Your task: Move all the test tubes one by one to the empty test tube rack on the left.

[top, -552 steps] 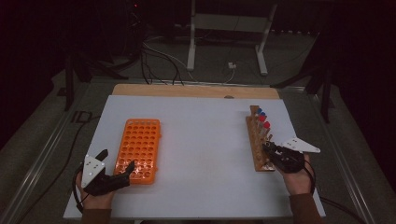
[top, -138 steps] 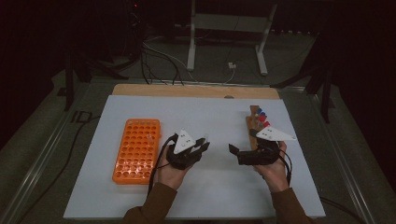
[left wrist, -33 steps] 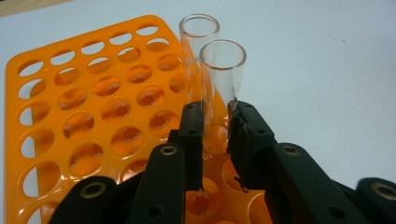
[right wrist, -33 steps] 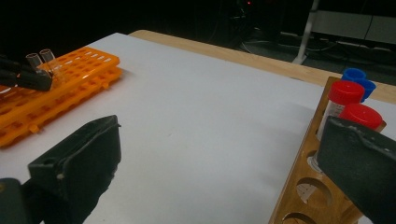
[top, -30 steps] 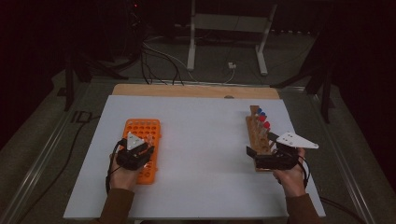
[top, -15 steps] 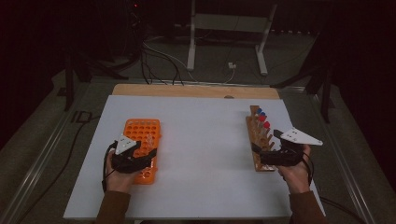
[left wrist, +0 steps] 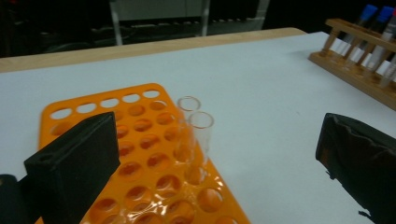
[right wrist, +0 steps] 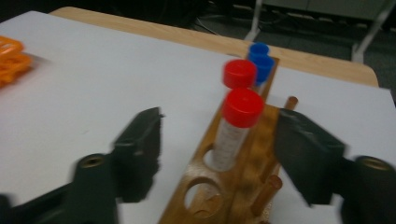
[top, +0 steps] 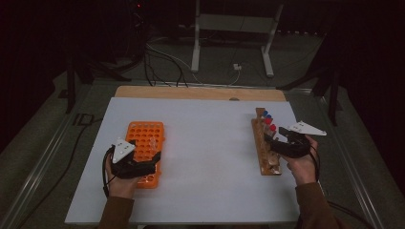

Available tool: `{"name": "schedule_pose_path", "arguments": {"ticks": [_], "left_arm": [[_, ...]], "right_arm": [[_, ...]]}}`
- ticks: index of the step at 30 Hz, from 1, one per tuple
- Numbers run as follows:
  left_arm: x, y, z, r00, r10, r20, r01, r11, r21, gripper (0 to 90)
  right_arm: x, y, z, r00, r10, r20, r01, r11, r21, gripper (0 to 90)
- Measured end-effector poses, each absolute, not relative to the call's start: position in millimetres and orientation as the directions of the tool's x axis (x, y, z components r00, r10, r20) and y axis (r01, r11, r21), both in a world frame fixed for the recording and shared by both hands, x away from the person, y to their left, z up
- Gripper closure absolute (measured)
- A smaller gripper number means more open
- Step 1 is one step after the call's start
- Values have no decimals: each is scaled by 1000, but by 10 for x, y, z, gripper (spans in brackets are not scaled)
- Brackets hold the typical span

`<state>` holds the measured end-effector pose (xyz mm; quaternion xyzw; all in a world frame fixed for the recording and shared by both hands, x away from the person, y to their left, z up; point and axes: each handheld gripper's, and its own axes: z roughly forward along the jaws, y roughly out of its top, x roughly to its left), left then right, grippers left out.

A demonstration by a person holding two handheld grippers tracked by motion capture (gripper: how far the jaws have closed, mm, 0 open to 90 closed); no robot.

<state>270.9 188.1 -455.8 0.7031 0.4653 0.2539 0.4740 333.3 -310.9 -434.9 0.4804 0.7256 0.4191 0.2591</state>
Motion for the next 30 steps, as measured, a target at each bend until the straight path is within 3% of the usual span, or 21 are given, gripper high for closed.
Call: {"name": "schedule_pose_path", "arguments": {"ticks": [7, 16, 30], "left_arm": [[2687, 1910, -4546, 424, 901, -91, 404, -98, 909, 2], [2668, 1901, -4534, 414, 907, -83, 392, -95, 915, 3], [2675, 1822, -4489, 433, 898, -78, 395, -111, 912, 3]], "right_arm": [[3491, -3150, -4461, -378, 925, 47, 521, 171, 836, 567], [3556, -3093, -4528, -397, 917, 35, 524, 195, 829, 738], [3453, -3074, -4382, -405, 914, -1, 458, 204, 865, 748]]}}
